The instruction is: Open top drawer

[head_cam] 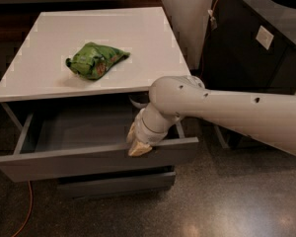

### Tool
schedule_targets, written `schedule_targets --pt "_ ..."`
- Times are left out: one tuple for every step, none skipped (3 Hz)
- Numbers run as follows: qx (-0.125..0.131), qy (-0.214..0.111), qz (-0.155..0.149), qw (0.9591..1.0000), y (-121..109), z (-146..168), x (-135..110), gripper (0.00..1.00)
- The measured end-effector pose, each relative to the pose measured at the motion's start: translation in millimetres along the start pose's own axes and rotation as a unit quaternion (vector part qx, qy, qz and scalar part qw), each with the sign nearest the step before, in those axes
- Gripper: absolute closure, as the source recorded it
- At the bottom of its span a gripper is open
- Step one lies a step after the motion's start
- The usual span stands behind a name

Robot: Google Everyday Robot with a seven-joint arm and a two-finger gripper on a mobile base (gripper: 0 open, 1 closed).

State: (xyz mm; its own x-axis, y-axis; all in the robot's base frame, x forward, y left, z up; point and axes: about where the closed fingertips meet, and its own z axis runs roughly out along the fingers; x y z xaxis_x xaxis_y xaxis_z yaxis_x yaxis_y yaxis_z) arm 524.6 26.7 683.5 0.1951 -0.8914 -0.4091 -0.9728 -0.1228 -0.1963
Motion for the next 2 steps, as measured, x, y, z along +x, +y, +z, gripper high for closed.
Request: schedule_targets --pt "-0.016 -0.014 -0.003 0.9998 23.7 -12.0 -5.4 1.0" --pt "-0.021 -0.02 -0.004 0.9996 32.0 -18.1 -7.9 1.0"
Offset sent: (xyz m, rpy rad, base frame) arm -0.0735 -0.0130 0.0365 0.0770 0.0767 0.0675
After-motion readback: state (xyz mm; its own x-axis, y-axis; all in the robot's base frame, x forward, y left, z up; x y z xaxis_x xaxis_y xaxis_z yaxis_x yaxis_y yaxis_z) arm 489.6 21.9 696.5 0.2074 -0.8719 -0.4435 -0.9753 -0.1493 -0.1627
